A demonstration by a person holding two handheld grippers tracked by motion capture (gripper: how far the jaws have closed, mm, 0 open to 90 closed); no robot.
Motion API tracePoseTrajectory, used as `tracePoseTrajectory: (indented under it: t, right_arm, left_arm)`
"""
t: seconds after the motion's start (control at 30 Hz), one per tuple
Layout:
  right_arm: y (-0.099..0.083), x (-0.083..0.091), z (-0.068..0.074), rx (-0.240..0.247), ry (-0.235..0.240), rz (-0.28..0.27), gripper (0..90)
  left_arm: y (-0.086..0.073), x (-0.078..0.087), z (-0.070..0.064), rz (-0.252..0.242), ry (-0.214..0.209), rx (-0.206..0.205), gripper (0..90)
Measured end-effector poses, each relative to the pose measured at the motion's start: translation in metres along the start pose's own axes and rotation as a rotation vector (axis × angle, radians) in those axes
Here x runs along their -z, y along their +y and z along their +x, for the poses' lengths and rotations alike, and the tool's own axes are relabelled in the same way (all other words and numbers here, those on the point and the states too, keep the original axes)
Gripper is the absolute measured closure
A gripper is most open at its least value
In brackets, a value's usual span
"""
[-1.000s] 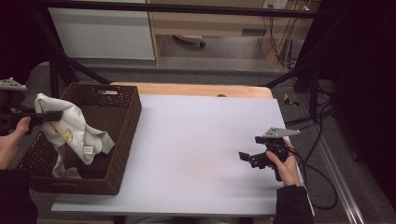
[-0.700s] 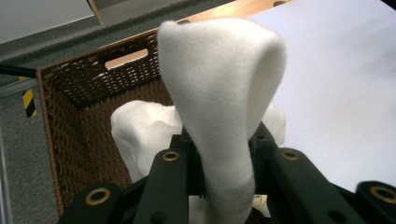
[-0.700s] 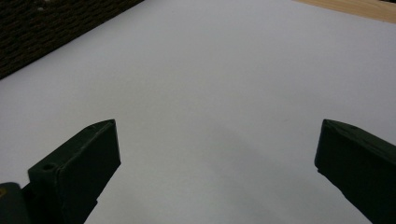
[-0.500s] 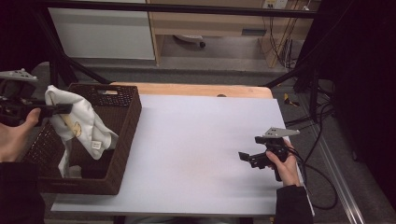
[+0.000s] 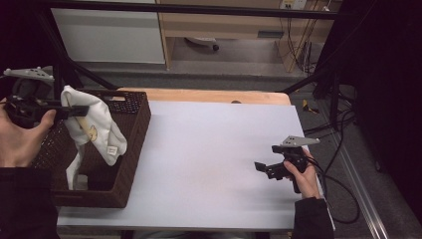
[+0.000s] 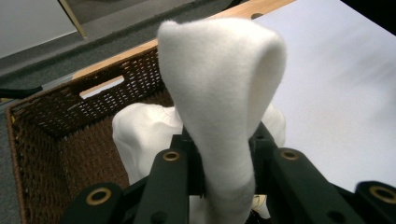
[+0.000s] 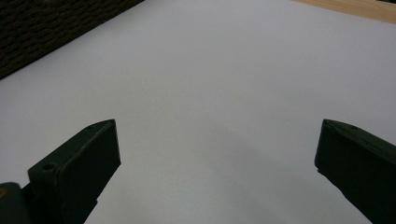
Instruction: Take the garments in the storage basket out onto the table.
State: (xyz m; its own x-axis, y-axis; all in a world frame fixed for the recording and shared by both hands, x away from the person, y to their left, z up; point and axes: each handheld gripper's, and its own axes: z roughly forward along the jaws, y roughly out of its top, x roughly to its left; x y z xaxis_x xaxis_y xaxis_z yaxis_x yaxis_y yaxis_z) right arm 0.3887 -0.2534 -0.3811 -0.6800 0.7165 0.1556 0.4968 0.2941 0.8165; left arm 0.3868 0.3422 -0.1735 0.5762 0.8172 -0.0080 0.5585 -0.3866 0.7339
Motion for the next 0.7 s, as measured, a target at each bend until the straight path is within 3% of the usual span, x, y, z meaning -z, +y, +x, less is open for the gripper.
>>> tracePoseTrajectory:
  t: [0.7]
  right_arm:
    - [0.000, -0.001, 0.000, 0.003, 0.001, 0.004, 0.8]
  left_arm:
    - [0.033, -0.021, -0.028, 0.008, -0.053, -0.065, 75.0]
